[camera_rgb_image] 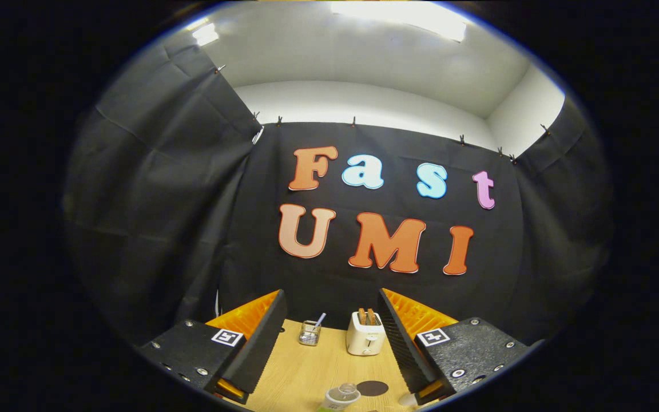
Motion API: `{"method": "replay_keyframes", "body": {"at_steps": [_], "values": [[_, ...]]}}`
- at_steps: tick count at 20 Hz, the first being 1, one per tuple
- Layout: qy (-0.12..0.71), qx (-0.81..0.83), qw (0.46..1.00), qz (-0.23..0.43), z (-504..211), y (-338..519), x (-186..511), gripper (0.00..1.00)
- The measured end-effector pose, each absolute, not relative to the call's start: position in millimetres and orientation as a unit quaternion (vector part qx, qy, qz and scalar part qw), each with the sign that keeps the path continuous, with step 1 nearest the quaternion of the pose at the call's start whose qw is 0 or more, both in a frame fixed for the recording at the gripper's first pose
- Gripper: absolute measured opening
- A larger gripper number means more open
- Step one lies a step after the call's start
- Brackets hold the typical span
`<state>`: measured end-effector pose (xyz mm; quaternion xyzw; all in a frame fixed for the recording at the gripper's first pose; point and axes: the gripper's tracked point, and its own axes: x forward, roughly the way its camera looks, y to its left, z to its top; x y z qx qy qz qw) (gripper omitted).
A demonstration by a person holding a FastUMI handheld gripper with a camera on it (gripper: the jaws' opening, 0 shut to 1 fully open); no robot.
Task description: Take the bottle from table, then pour the juice into the cup, finally place the bottle on the coaster
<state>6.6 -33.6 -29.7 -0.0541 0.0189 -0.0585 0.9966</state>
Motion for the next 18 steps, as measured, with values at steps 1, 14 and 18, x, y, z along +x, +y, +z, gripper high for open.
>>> {"method": "replay_keyframes", "body": {"at_steps": [1,14,18], "values": [[0.018,-0.052,0.996,-0.064,-36,-37,6,0.95],[0.069,0.011,0.993,-0.090,-187,-64,-11,0.95],[0.106,0.027,0.989,-0.099,-237,-72,-16,0.95]]}}
